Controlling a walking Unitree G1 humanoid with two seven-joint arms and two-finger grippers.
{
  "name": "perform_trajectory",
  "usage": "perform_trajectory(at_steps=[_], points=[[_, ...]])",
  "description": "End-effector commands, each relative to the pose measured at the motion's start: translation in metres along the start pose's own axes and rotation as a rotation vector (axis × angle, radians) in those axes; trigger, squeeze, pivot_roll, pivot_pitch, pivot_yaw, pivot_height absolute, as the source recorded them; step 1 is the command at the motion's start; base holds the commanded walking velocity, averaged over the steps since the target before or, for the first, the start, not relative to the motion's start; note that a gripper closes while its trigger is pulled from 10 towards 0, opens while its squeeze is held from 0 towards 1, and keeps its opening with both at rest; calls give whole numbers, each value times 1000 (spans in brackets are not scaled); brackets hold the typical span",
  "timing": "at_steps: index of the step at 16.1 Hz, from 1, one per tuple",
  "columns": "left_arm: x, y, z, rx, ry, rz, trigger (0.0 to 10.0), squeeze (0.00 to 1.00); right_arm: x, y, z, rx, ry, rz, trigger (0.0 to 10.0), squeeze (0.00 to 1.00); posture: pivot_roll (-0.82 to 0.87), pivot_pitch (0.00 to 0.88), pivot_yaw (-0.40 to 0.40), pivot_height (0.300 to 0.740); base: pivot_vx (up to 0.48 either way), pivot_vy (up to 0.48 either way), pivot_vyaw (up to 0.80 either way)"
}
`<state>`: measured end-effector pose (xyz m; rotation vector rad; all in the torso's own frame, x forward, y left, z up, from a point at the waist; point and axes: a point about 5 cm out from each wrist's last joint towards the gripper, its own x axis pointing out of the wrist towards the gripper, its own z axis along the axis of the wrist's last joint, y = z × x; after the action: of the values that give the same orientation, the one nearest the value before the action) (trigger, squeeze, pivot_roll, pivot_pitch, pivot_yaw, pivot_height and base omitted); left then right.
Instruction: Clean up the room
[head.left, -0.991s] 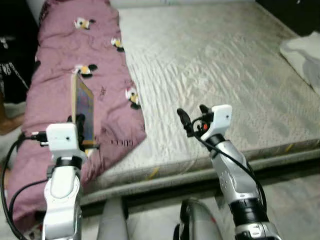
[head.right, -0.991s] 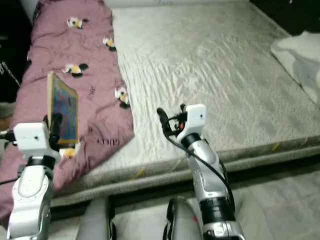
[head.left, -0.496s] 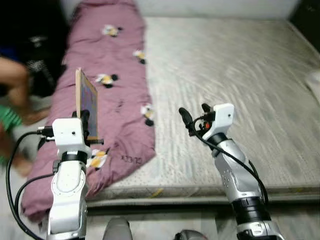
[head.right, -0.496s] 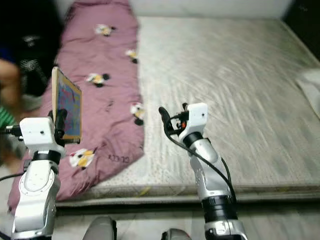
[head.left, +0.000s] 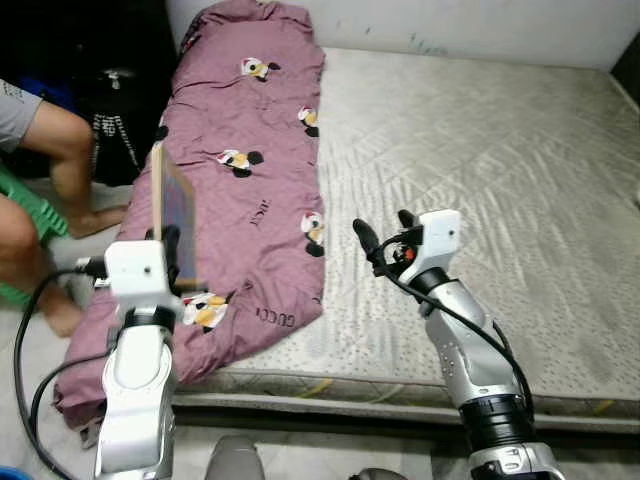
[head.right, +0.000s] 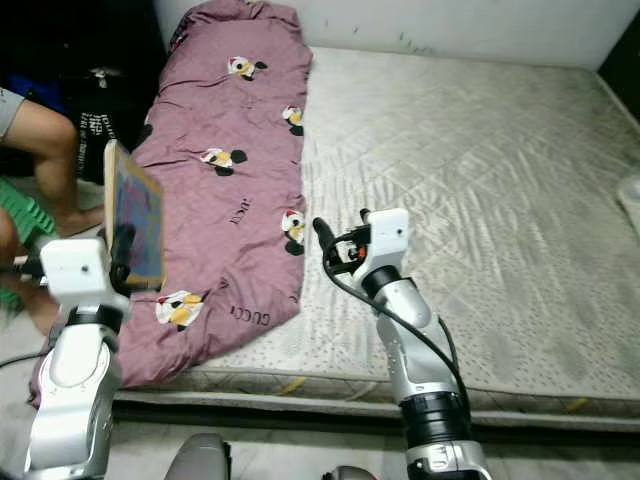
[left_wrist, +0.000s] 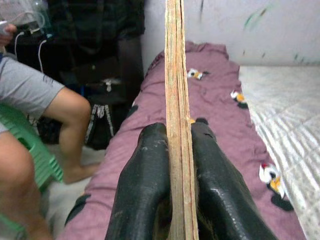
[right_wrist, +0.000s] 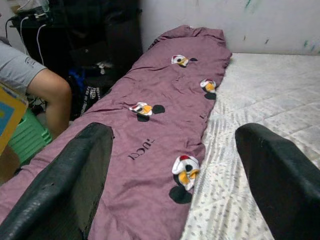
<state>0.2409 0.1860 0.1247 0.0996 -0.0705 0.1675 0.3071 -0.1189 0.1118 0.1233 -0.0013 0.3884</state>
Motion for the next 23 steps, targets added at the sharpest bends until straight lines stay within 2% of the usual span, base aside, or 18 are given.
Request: perform_trajectory(at_steps=[1,9,19,23], points=[[1,-6,12,-14,-58,-18,10000,0,-4,-7,-4,-7,21,-26,10000,0,11,63,-47,740,0,-274,0],[5,-9,14,-17,-62,-38,10000,0,-5,-6,-5,-38,21,-21,10000,0,9,63,-39,740,0,-293,0],[4,-12,14,-24,-60,-48,10000,0,-3,-7,-5,-55,25,-26,10000,0,9,65,-46,740,0,-343,724],[6,-13,14,-23,-63,-53,10000,0,-1,-8,-5,-60,27,-34,10000,0,9,61,-46,740,0,-364,139]])
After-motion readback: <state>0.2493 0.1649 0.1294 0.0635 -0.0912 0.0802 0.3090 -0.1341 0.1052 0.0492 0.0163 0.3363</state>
